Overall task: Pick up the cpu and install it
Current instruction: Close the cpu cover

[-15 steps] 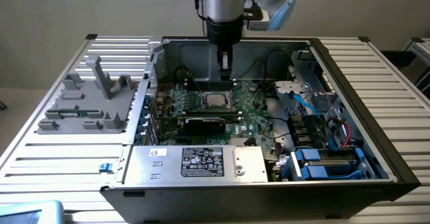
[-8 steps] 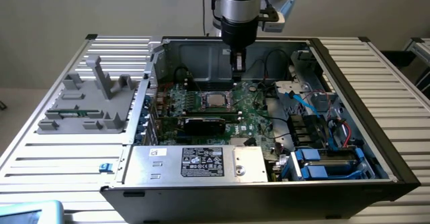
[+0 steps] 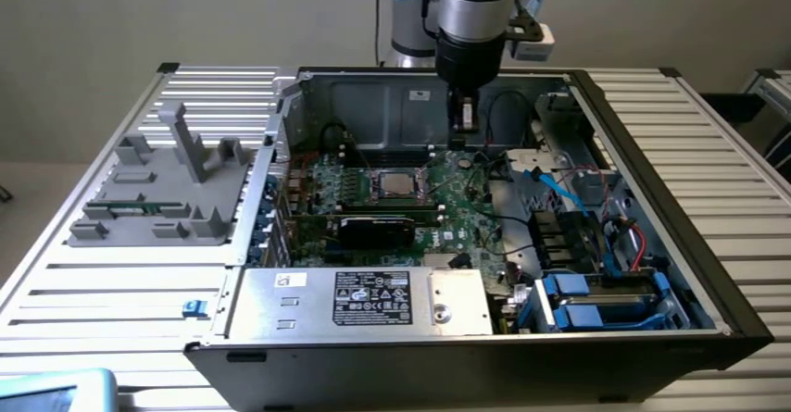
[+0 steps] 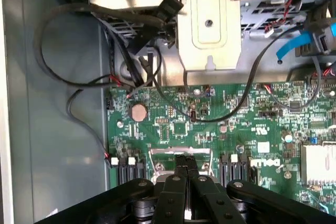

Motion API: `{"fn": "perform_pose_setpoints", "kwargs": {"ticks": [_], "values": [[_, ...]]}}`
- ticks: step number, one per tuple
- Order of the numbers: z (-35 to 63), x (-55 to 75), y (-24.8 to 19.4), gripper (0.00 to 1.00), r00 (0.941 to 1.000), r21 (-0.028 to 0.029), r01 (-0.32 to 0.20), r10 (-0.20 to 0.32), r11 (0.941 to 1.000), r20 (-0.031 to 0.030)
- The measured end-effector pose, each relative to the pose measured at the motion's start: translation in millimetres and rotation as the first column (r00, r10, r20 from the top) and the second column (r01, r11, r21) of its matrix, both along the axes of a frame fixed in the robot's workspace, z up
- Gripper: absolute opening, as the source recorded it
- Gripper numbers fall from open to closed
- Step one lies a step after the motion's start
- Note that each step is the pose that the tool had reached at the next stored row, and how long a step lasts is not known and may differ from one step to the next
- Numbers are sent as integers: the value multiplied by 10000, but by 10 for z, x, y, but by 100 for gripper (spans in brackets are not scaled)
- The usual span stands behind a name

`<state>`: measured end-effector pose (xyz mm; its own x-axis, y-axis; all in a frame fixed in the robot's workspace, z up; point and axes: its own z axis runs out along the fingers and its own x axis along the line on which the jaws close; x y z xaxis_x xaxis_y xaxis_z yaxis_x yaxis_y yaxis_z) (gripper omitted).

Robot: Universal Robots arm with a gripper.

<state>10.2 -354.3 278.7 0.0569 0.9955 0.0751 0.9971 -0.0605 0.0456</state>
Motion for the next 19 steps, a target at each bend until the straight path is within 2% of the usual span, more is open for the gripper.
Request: {"fn": "perform_pose_setpoints", "kwargs": {"ticks": [6,8,10,12,13,14,19], "values": [[-31,254,0,11,10000,3,1,-1,10000,-95],[-54,305,0,11,9999,2,1,-1,10000,-155],[-74,328,0,11,9996,3,1,0,10000,-274],[-91,333,0,11,9991,3,1,0,10000,-434],[-100,335,0,11,9988,2,0,0,10000,-495],[-115,339,0,11,9986,2,0,0,10000,-520],[-204,353,0,11,9985,10,0,0,10000,-550]]}}
